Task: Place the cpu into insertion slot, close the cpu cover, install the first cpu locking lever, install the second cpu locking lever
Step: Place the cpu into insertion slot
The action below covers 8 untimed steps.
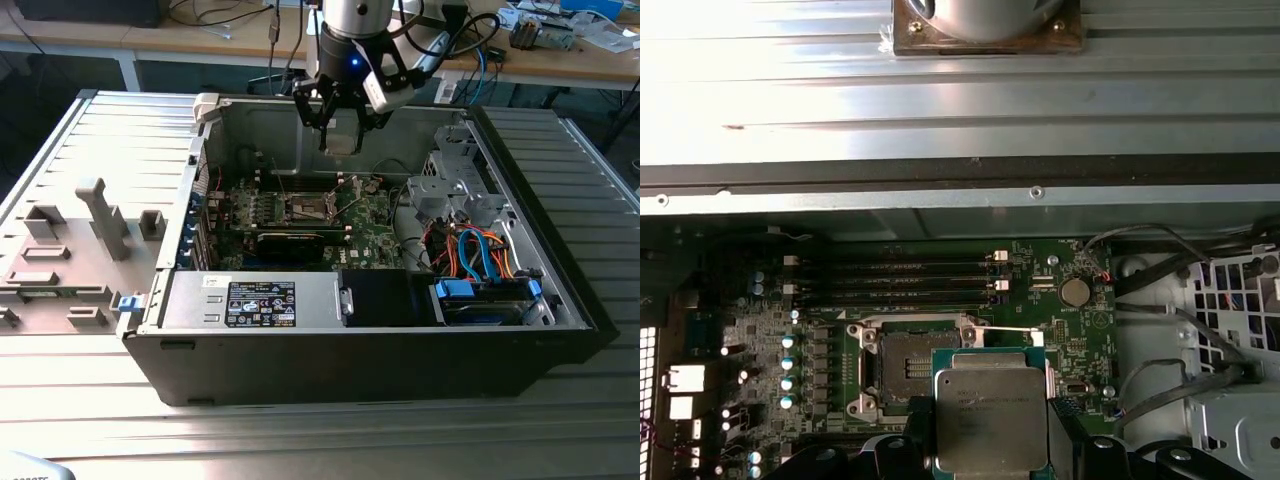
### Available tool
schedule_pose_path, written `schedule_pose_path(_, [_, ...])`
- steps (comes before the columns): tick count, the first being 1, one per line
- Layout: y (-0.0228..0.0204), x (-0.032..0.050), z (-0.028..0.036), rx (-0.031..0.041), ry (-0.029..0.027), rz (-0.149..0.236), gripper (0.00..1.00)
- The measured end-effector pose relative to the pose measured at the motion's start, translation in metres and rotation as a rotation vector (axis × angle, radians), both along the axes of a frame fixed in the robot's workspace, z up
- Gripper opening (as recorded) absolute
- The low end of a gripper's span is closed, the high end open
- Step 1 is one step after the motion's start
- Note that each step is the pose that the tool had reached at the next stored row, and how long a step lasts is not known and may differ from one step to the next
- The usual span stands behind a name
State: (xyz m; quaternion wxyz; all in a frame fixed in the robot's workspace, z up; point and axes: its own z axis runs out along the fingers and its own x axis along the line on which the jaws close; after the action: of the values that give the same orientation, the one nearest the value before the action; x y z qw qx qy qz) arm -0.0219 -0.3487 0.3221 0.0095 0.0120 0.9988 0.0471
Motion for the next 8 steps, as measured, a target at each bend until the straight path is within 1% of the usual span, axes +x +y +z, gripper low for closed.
schedule_pose_path(8, [0.0,0.0,-0.0019,0.0,0.0,0.0,0.54])
